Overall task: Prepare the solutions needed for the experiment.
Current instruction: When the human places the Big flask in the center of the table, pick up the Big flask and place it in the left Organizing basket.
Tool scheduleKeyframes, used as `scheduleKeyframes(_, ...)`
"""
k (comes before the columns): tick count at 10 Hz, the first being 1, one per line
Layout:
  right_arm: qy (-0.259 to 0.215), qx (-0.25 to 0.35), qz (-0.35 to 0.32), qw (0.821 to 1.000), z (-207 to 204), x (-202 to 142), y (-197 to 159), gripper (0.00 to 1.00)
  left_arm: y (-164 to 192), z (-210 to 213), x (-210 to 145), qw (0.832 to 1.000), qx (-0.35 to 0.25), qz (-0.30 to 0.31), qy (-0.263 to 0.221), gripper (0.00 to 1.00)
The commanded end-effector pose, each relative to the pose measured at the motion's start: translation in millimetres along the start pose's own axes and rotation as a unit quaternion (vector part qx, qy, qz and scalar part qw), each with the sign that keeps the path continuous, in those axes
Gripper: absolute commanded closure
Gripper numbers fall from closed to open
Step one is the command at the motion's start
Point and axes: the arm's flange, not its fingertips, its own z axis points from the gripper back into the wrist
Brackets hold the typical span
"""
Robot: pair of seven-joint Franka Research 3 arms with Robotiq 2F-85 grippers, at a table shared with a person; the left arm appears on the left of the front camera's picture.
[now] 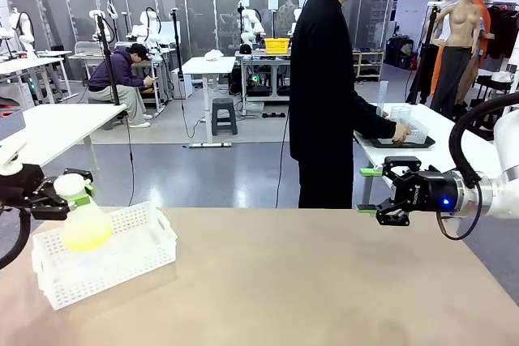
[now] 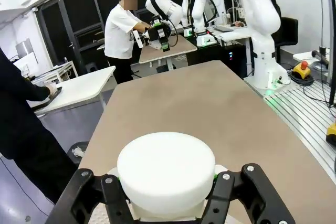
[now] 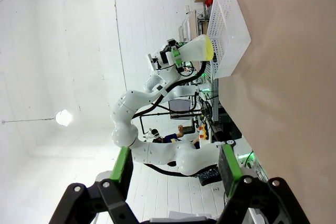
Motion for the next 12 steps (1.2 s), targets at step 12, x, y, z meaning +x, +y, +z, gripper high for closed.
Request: scheduleKeyframes(12,0.001,-0.001,0.002,1.000,-1.1,0.0,1.5,0.17,-18.7,19.4,-107.2,0.998,-0.006,0.038,-0.053,0.92)
